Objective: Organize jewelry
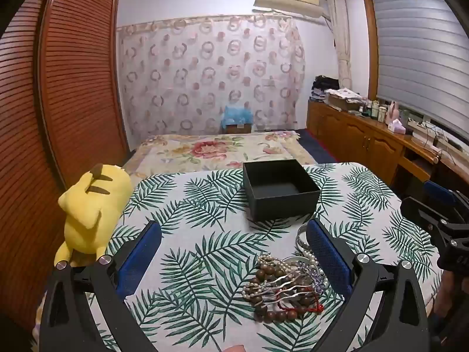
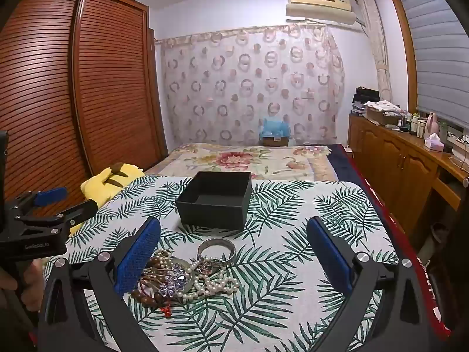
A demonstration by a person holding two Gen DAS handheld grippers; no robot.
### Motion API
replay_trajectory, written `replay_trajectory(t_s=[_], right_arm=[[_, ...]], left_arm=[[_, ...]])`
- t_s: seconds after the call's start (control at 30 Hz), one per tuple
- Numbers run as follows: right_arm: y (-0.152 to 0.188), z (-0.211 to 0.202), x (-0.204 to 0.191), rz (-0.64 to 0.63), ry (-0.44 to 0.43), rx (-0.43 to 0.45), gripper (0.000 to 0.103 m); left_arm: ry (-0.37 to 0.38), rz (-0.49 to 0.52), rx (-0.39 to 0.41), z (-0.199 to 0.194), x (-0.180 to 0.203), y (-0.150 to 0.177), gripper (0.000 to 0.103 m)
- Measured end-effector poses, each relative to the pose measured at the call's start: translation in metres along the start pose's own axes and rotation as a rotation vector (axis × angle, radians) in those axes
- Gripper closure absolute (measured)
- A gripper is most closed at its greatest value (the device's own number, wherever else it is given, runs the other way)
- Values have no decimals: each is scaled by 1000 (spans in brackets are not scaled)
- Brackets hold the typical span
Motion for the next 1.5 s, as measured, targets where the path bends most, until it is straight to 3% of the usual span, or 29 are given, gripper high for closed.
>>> replay_trajectory(t_s=[1.5], right_arm=[[-2,-2,-1,8,-4,4,3]], left_arm=[[7,-6,18,-6,1,-5,8]])
Point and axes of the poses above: each gripper's, at about its wrist camera, not at the fingertips, and z roughly the way its jaws point, x to its right, y to its underside, the point moved 3 cm from there along z, roughly the way its jaws point, and after that the axes turned 4 degrees about -z, right-handed, at the moved point
